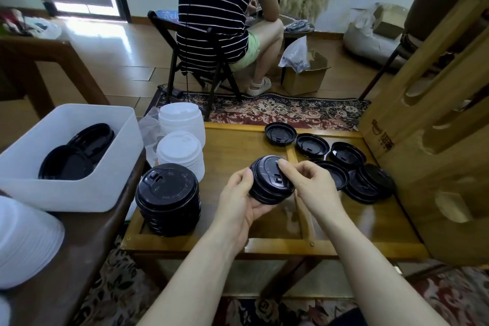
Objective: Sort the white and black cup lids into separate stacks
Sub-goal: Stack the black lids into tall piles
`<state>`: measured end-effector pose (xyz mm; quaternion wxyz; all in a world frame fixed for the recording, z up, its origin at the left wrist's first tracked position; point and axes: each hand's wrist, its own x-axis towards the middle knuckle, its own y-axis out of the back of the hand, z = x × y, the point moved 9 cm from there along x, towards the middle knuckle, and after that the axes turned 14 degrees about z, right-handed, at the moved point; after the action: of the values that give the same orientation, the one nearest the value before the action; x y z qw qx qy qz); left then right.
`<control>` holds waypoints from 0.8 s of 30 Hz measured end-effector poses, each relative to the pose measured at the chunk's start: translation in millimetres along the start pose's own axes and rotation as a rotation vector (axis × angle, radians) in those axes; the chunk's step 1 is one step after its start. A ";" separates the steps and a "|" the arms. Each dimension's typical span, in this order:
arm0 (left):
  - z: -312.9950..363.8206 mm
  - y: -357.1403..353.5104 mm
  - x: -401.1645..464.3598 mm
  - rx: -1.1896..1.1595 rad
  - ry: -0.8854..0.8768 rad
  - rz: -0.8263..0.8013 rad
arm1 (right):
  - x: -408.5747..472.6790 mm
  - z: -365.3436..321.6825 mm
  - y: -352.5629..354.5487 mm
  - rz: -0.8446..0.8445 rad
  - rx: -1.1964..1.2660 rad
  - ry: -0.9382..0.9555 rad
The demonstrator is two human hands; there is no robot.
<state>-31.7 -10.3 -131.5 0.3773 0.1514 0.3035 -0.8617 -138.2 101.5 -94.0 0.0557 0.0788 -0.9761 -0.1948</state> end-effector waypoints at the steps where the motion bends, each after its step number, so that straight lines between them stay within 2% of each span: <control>1: -0.7 -1.1 -0.7 -0.014 0.007 -0.002 | -0.2 -1.2 1.4 0.025 -0.041 0.019; 4: 0.1 -5.6 -1.9 0.002 0.002 -0.030 | -0.4 -4.6 5.0 0.070 -0.129 0.053; 7: 3.4 -5.6 -2.5 0.017 -0.024 -0.030 | -2.7 -5.4 3.6 0.046 -0.090 0.041; 9: 6.1 -3.2 -1.5 -0.008 -0.031 -0.009 | -6.5 -5.4 -2.2 -0.025 -0.021 0.001; 13: 13.1 -0.7 -0.1 -0.061 -0.042 0.014 | -18.6 -6.4 -19.9 -0.282 0.336 -0.185; 15: 15.9 -0.4 -0.3 -0.049 -0.054 0.014 | -20.6 -7.5 -22.3 -0.336 0.391 -0.204; 21: 14.8 -0.3 1.6 0.020 -0.063 0.020 | -17.0 2.6 -21.7 -0.307 0.428 -0.283; 24: 12.6 1.3 3.4 0.018 -0.056 0.020 | -19.8 1.7 -21.5 -0.339 0.373 -0.258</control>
<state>-33.4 -21.0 -124.1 0.3931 0.1336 0.2835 -0.8645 -116.1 86.0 -105.5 -0.1177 0.2244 -0.9670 -0.0270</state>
